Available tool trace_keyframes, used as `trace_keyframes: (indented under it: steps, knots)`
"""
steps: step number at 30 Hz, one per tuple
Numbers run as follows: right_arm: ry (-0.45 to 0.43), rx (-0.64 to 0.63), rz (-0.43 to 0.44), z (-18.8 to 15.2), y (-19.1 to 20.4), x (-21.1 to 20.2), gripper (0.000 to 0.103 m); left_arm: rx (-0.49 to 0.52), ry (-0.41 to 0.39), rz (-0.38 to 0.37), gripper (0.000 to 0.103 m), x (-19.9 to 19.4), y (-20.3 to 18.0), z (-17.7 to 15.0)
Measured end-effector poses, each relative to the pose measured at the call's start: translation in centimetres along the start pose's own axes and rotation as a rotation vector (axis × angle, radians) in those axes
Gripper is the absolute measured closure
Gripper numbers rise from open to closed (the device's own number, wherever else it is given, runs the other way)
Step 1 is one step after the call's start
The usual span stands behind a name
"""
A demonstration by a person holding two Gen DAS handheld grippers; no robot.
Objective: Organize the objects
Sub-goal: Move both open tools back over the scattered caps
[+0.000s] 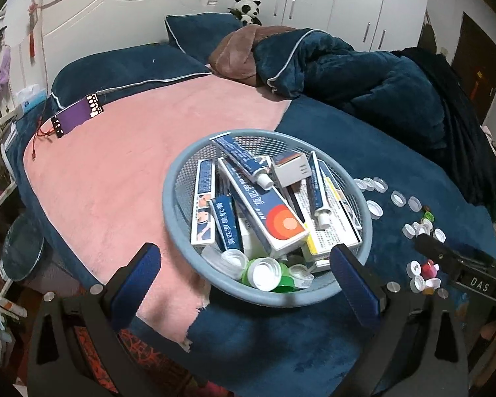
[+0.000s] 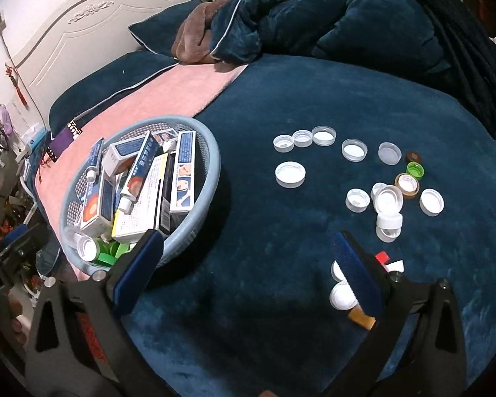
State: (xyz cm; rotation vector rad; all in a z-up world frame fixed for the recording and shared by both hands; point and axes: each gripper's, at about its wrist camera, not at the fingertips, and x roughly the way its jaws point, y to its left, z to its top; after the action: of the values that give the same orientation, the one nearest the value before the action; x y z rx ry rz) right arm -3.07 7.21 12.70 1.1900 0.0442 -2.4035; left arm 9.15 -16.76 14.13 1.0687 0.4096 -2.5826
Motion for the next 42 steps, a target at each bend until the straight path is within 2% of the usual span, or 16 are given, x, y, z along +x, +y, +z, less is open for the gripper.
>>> trace_keyframes:
  steps: [11,42]
  knots:
    - [-0.011,0.052,-0.028,-0.3,-2.5,-1.2,0.000,0.032,0.006,-0.017,0.001,0.0,-2.1,0.0]
    - [-0.019,0.265,-0.139,-3.0,-13.8,-3.8,0.000,0.222,0.048,-0.119,0.001,1.8,-12.9,-0.9]
